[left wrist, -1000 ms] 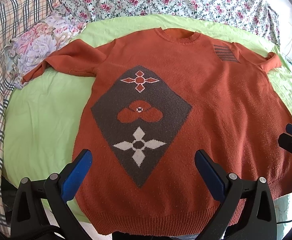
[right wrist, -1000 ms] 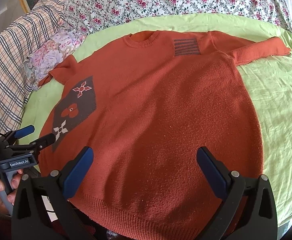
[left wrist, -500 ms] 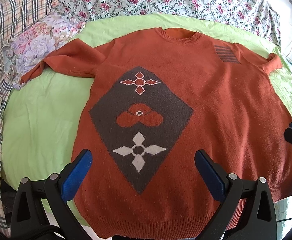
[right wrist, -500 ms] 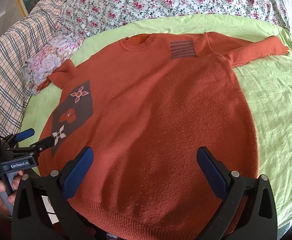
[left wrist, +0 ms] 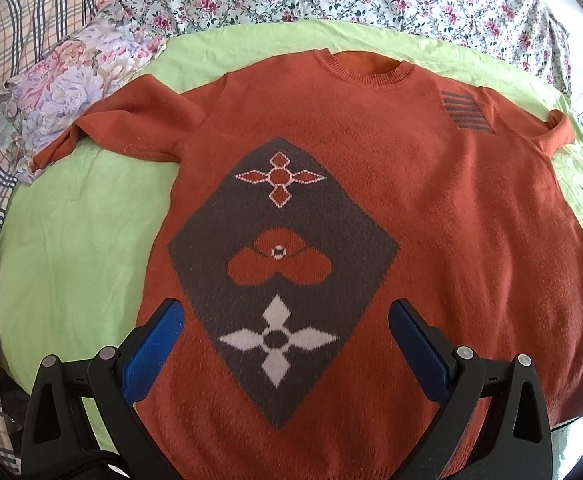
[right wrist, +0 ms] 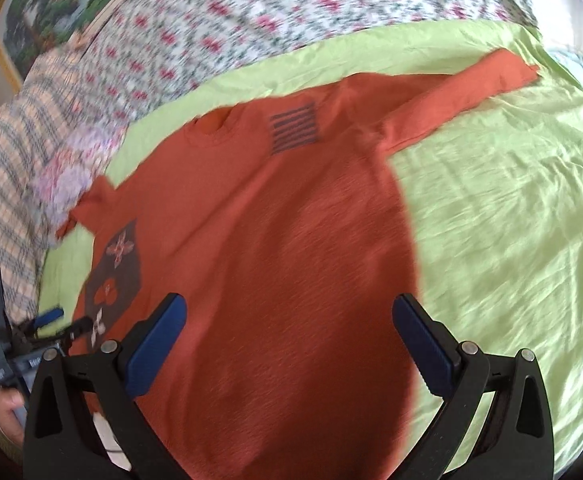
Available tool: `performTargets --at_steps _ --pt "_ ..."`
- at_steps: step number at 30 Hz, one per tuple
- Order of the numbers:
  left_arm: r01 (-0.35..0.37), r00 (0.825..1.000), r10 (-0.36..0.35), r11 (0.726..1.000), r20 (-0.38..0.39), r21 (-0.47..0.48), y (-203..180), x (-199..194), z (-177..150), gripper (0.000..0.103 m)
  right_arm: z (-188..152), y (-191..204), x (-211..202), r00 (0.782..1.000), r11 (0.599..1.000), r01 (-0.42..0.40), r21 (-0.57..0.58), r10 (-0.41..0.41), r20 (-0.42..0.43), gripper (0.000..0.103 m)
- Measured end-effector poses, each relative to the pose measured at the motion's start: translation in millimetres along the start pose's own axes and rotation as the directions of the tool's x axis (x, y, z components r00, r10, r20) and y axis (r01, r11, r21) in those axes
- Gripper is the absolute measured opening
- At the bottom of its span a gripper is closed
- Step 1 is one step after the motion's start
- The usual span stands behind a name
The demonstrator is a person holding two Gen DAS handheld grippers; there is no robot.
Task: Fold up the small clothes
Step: 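Move the right gripper to a sweater sleeve and grasp it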
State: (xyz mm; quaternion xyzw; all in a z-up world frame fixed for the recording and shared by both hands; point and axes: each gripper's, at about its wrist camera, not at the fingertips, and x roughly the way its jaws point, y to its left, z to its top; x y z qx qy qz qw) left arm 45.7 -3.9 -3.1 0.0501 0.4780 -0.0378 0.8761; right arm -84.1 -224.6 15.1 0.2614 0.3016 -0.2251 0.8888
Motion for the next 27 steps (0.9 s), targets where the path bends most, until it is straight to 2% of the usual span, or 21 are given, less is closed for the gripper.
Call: performTargets --at_steps 4,8,12,14,18,22,25,27 --pt "-0.006 1.0 0.006 1.0 -0.015 0.001 -3.3 7.4 6.7 0.102 26.3 -48.1 -5.9 0.999 0.993 -0.008 0.115 0.003 0.046 0.103" --pt "-0.016 0.999 0.016 1.0 -0.032 0.005 -7.7 14.4 11.2 0.102 56.4 -98.5 -9.7 0.993 0.983 0.019 0.182 -0.039 0.108 0.1" --pt "-0.027 0.998 0.028 0.999 -0.051 0.018 -14.1 24.4 15.5 0.102 96.9 -160.3 -9.0 0.982 0.962 0.053 0.269 -0.099 0.16 0.083" --pt "-0.029 0.998 0.03 0.999 -0.054 0.019 -16.9 30.2 18.9 0.102 116.6 -189.3 -1.3 0.977 0.944 0.067 0.323 -0.128 0.171 0.077" --pt "-0.021 0.998 0.021 1.0 -0.067 0.001 -20.9 44.6 30.7 0.102 155.8 -250.6 21.0 0.967 0.896 0.112 0.43 -0.198 0.161 0.064" --pt "-0.036 0.996 0.037 0.999 -0.082 0.007 -26.9 56.9 43.4 0.102 191.1 -294.0 41.1 0.949 0.859 0.176 0.48 -0.277 0.149 0.062" --pt "-0.049 0.995 0.05 0.999 -0.09 0.014 -31.6 65.8 51.8 0.102 215.4 -319.5 53.4 0.94 0.841 0.174 0.513 -0.298 0.17 0.062" --pt "-0.048 0.994 0.049 0.999 -0.096 0.01 -33.8 71.7 57.2 0.102 229.7 -335.7 66.1 0.933 0.823 0.201 0.531 -0.326 0.152 0.062"
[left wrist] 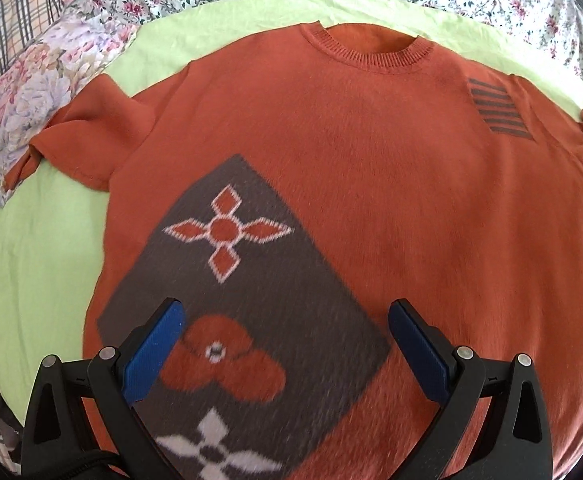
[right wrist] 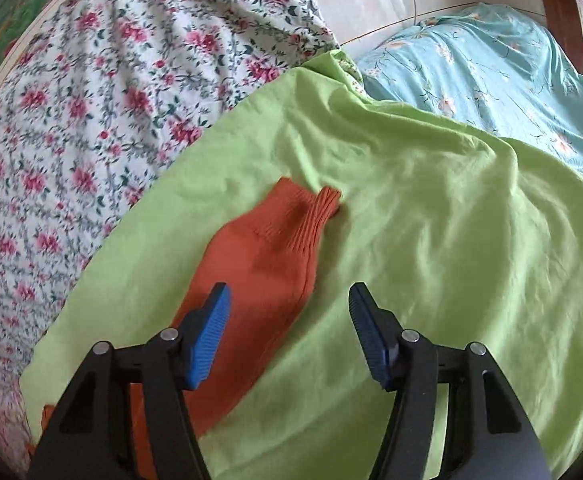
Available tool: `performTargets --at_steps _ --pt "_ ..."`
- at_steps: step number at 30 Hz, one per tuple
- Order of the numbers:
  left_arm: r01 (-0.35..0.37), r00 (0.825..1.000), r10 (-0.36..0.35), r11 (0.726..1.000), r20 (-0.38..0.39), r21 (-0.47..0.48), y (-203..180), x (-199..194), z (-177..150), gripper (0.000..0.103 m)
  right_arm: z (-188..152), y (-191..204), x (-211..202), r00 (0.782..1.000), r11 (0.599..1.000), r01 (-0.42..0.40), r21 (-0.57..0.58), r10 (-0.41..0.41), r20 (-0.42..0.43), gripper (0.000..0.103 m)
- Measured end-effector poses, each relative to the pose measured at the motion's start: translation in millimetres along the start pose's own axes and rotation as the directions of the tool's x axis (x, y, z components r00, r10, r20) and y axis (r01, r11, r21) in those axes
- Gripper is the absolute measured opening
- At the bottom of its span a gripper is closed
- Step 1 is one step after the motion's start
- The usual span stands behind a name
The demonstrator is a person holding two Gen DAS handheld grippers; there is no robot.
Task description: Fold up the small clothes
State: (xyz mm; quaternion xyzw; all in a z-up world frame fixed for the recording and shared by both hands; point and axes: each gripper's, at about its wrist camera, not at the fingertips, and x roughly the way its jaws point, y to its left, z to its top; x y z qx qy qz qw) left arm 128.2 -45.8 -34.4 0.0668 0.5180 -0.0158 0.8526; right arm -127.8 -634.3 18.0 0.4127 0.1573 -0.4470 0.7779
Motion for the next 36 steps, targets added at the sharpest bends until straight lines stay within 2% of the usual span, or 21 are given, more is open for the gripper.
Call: performTargets --at_steps 2,3,4,5,6,9,13,17,20,22,25,27,31,32,34,36 --pt "0.006 1.0 -0.006 1.0 -0.002 -0.005 -1.9 4.1 4.3 0.102 10.2 -4.4 21.2 1.0 1.0 -0.008 0.013 0.008 -0.026 0.062" --pt "0.005 1.0 -0.005 1.0 -0.005 -0.005 -2.1 5.5 5.5 0.102 12.2 -4.8 31.7 0.999 1.0 -0.01 0.018 0.011 -0.047 0.057" --pt "0.006 1.0 -0.006 1.0 -0.008 -0.005 -2.4 6.6 6.5 0.102 12.2 -4.7 38.3 0.998 1.0 0.002 0.014 -0.001 -0.067 0.047" --pt "0.013 1.0 -0.014 1.0 -0.007 -0.009 -2.2 7.3 8.1 0.102 10.5 -2.2 40.2 0.997 1.0 0.015 0.003 -0.014 -0.078 0.016" --pt "0.018 1.0 -0.018 1.0 -0.004 -0.011 -1.5 7.2 8.6 0.102 8.7 1.3 37.0 0.997 1.0 0.013 -0.011 -0.014 -0.071 0.007" --pt "0.033 0.999 -0.033 0.999 0.005 -0.015 0.5 6.1 8.5 0.102 -1.3 28.3 5.7 1.0 0.993 -0.017 -0.114 0.016 -0.004 0.007" --pt "0.057 0.998 -0.056 0.998 0.016 -0.031 5.0 2.9 6.3 0.102 -23.5 78.6 -38.1 0.991 0.965 -0.126 -0.231 0.13 0.004 0.007" --pt "0.075 0.996 -0.073 0.996 0.042 -0.046 15.6 -5.8 1.1 0.102 -62.8 146.9 -78.5 0.958 0.897 -0.285 -0.337 0.282 -0.059 0.007" --pt "0.088 0.995 -0.084 0.994 0.055 -0.062 24.3 -11.7 -1.2 0.102 -108.1 208.7 -94.9 0.905 0.812 -0.425 -0.4 0.39 -0.17 0.007" --pt "0.106 0.993 -0.1 0.991 0.062 -0.087 33.7 -15.5 -1.1 0.102 -139.2 243.2 -94.8 0.87 0.763 -0.493 -0.419 0.427 -0.246 0.007" --pt "0.107 0.992 -0.098 0.988 0.076 -0.115 48.5 -19.2 -0.9 0.102 -195.3 292.0 -90.4 0.8 0.688 -0.597 -0.413 0.469 -0.375 0.007" --pt "0.093 0.993 -0.083 0.988 0.084 -0.127 58.5 -19.6 -0.8 0.102 -235.5 323.3 -82.6 0.743 0.649 -0.658 -0.382 0.477 -0.47 0.007" --pt "0.095 0.993 -0.083 0.985 0.084 -0.144 73.9 -15.1 0.7 0.102 -306.8 374.9 -71.2 0.647 0.596 -0.733 -0.328 0.461 -0.608 0.007" --pt "0.097 0.993 -0.085 0.984 0.084 -0.148 77.1 -13.7 1.1 0.102 -325.8 388.0 -66.5 0.617 0.583 -0.751 -0.309 0.454 -0.643 0.007" --pt "0.106 0.992 -0.093 0.982 0.085 -0.154 81.7 -11.5 3.4 0.102 -349.2 405.1 -59.1 0.587 0.568 -0.767 -0.298 0.432 -0.685 0.007" --pt "0.117 0.991 -0.104 0.98 0.089 -0.159 84.1 -9.6 6.4 0.102 -371.4 414.9 -51.2 0.568 0.567 -0.771 -0.288 0.409 -0.714 0.007"
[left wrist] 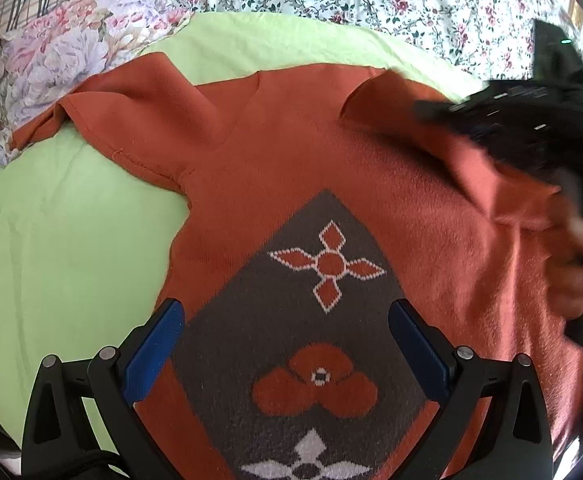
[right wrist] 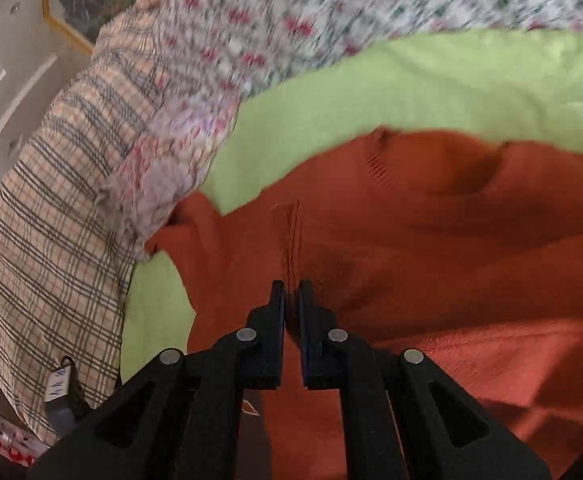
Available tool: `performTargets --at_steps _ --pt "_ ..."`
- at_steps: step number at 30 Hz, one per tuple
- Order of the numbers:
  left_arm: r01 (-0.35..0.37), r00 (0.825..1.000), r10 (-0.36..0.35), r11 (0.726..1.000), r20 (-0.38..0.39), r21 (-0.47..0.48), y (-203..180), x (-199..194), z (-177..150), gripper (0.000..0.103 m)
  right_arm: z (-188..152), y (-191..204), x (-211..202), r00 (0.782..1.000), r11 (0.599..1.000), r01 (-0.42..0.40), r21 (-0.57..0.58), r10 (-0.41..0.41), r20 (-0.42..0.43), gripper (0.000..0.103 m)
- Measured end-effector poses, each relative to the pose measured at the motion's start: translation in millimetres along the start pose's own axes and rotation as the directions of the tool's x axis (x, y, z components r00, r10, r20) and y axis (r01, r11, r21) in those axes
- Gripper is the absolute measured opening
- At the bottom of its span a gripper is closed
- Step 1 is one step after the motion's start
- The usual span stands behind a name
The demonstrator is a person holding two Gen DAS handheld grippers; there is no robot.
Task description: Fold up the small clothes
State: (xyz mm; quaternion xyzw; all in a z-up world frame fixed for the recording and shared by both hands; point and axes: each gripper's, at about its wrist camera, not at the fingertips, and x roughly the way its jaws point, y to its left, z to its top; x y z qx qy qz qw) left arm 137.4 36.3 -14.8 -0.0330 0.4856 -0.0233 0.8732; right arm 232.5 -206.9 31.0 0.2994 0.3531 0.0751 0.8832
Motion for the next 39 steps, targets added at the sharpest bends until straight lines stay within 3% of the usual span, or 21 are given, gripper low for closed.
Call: performTargets --at_steps 4,7,8,9,11,16,18,21,23,24,25,26,27,29,31,33,36,38,39 --pt "0.057 0.998 -0.057 0.998 -0.008 -0.028 3.1 6.7 7.6 0.102 -7.4 -5.0 27.8 0.999 0.999 -0.013 0.043 0.015 -0.028 0.007" --pt "0.11 0.994 -0.111 0.992 -0.016 -0.061 5.4 13.9 15.7 0.102 -9.5 -14.3 36.2 0.996 0.992 -0.061 0.112 0.068 -0.051 0.013" --pt "0.135 0.99 -0.137 0.988 -0.017 -0.076 6.7 17.4 21.8 0.102 -10.8 -16.6 36.1 0.994 0.988 -0.083 0.13 0.091 -0.057 0.021" --pt "0.157 0.987 -0.158 0.984 -0.015 -0.088 7.5 19.8 27.3 0.102 -12.9 -15.2 33.2 0.992 0.984 -0.109 0.14 0.117 -0.048 0.036" --pt "0.217 0.976 -0.219 0.97 -0.01 -0.114 8.5 27.9 42.7 0.102 -15.3 -15.7 17.0 0.994 0.987 -0.109 0.121 0.111 -0.01 0.05" --pt "0.306 0.947 -0.318 0.938 -0.05 -0.161 4.5 68.4 88.7 0.102 -26.0 -22.2 -44.4 0.994 0.992 -0.048 0.118 0.036 0.106 0.05" --pt "0.363 0.922 -0.381 0.913 -0.07 -0.188 2.9 90.4 110.8 0.102 -35.2 -25.9 -69.5 0.989 0.991 -0.019 0.131 0.0 0.147 0.05" --pt "0.371 0.918 -0.387 0.916 -0.088 -0.154 -6.7 112.1 134.7 0.097 -56.8 -30.2 -104.2 0.979 0.988 0.0 0.157 -0.032 0.203 0.05" --pt "0.356 0.927 -0.364 0.93 -0.094 -0.092 -18.7 119.9 144.2 0.07 -68.2 -29.2 -116.1 0.973 0.985 0.012 0.17 -0.051 0.225 0.05" --pt "0.345 0.932 -0.35 0.937 -0.093 -0.061 -23.6 121.2 146.0 0.044 -76.7 -30.7 -123.5 0.97 0.983 0.015 0.182 -0.059 0.238 0.05" --pt "0.343 0.934 -0.346 0.938 -0.093 -0.039 -26.5 121.5 146.2 0.033 -82.9 -32.9 -128.9 0.967 0.981 0.017 0.193 -0.065 0.246 0.05" --pt "0.357 0.929 -0.358 0.934 -0.095 -0.024 -29.8 120.7 146.0 0.004 -87.7 -34.1 -132.7 0.965 0.978 0.023 0.205 -0.075 0.253 0.05" --pt "0.376 0.922 -0.376 0.926 -0.09 -0.018 -32.0 116.3 144.6 0.006 -92.0 -35.5 -136.0 0.962 0.976 0.031 0.215 -0.088 0.258 0.05" --pt "0.351 0.936 -0.351 0.936 -0.004 0.008 -29.3 92.0 141.8 0.006 -96.5 -37.3 -140.8 0.961 0.974 0.041 0.221 -0.099 0.259 0.05" --pt "0.346 0.932 -0.344 0.938 0.116 0.008 -14.7 60.2 135.8 0.005 -101.1 -41.8 -148.0 0.959 0.973 0.077 0.217 -0.132 0.252 0.05" --pt "0.319 0.935 -0.311 0.947 0.171 -0.019 3.2 49.3 131.5 0.005 -106.2 -49.0 -157.1 0.954 0.969 0.104 0.226 -0.161 0.253 0.05" --pt "0.352 0.933 -0.344 0.934 0.103 -0.07 26.3 71.8 122.0 0.007 -111.7 -61.2 -167.1 0.945 0.959 0.134 0.248 -0.2 0.259 0.05" --pt "0.376 0.926 -0.374 0.923 0.047 -0.081 29.9 85.4 116.6 0.011 -113.3 -70.3 -171.2 0.94 0.951 0.159 0.267 -0.229 0.254 0.05" --pt "0.382 0.924 -0.381 0.922 0.031 -0.069 28.9 88.7 114.9 0.018 -113.3 -75.0 -174.0 0.936 0.946 0.173 0.273 -0.244 0.254 0.05"
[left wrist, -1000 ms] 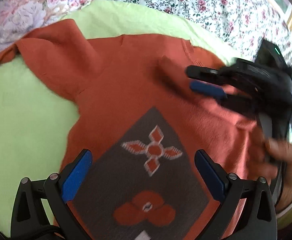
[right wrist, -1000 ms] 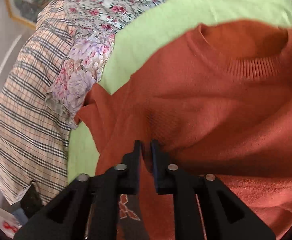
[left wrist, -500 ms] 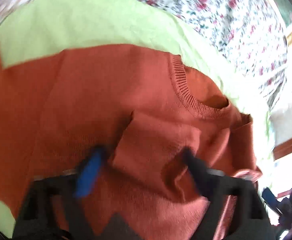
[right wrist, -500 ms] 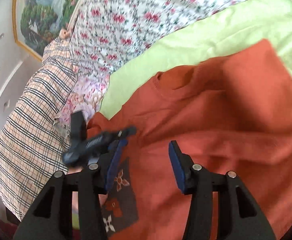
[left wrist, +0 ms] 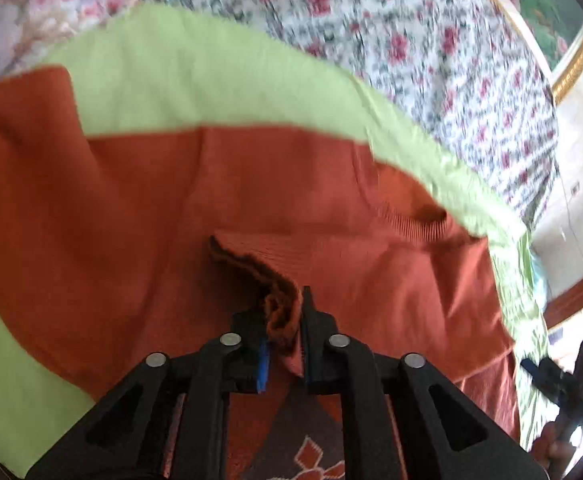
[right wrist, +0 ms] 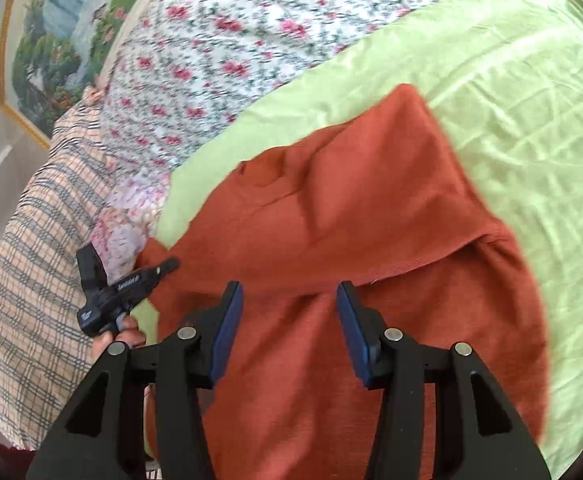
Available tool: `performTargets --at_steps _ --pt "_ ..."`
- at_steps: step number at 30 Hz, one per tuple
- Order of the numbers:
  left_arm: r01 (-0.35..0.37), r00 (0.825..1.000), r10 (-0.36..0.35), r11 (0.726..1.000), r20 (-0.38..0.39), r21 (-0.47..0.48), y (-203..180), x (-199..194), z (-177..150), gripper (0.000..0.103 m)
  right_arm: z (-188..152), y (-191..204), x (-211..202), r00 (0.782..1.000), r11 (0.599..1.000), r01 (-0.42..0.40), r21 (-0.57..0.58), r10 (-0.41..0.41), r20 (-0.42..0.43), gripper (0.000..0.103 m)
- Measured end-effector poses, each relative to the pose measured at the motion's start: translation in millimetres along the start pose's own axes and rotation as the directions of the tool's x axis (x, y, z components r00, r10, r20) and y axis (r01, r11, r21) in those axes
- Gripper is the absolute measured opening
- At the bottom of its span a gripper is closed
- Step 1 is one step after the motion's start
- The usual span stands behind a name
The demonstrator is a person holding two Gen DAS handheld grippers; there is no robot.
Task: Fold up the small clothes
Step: 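Grasp the other sleeve cuff with the left gripper and lift it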
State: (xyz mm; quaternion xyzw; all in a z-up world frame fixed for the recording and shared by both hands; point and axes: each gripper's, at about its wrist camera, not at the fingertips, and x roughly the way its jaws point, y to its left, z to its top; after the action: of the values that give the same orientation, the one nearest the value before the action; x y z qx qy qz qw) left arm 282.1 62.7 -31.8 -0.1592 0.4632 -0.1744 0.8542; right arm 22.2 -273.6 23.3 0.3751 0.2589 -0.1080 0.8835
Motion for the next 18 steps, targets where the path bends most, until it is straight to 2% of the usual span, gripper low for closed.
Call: performTargets --at_steps 1,3,4,6,8,10,12,14,18 --pt "0.0 1.0 0.0 1.0 -0.013 0.013 -2.2 5.5 -0.6 0.027 2.1 -2.8 -1.3 1.0 1.0 0.014 -0.003 -0.014 0.005 0.05" --pt "0.001 1.0 -0.001 1.0 -0.021 0.031 -4.0 11.2 -0.7 0.027 10.0 -9.3 -4.1 0.997 0.998 0.069 -0.016 -0.068 0.026 0.05" --pt "-0.012 1.0 0.012 0.999 -0.014 0.039 -4.0 13.4 -0.1 0.004 15.5 -12.9 -3.6 0.995 0.995 0.097 -0.02 -0.096 0.034 0.05" --pt "-0.037 0.999 0.036 0.998 0.022 0.057 -11.9 12.1 -1.2 0.006 31.8 -23.3 1.3 0.987 0.987 0.157 -0.031 -0.156 0.04 0.05" --pt "-0.017 0.994 0.007 0.995 0.106 0.095 -15.5 -10.8 -6.1 0.006 48.7 -34.5 6.7 0.977 0.977 0.21 -0.046 -0.209 0.04 0.05" --pt "-0.027 0.991 0.01 0.991 0.135 0.128 -20.0 -17.8 -11.5 0.006 65.2 -43.2 15.2 0.968 0.966 0.25 -0.067 -0.248 0.04 0.053" --pt "-0.047 0.993 0.03 0.988 0.113 0.147 -20.2 -11.8 -15.2 0.006 84.7 -54.1 32.0 0.956 0.952 0.293 -0.09 -0.292 0.023 0.065" --pt "-0.069 0.995 0.058 0.987 0.079 0.146 -18.5 -2.0 -17.6 0.006 99.6 -62.8 52.0 0.949 0.944 0.313 -0.103 -0.315 -0.002 0.066" --pt "-0.088 0.994 0.079 0.987 0.069 0.131 -12.5 1.4 -23.5 0.006 113.8 -75.5 96.7 0.928 0.928 0.349 -0.133 -0.362 -0.088 0.066"
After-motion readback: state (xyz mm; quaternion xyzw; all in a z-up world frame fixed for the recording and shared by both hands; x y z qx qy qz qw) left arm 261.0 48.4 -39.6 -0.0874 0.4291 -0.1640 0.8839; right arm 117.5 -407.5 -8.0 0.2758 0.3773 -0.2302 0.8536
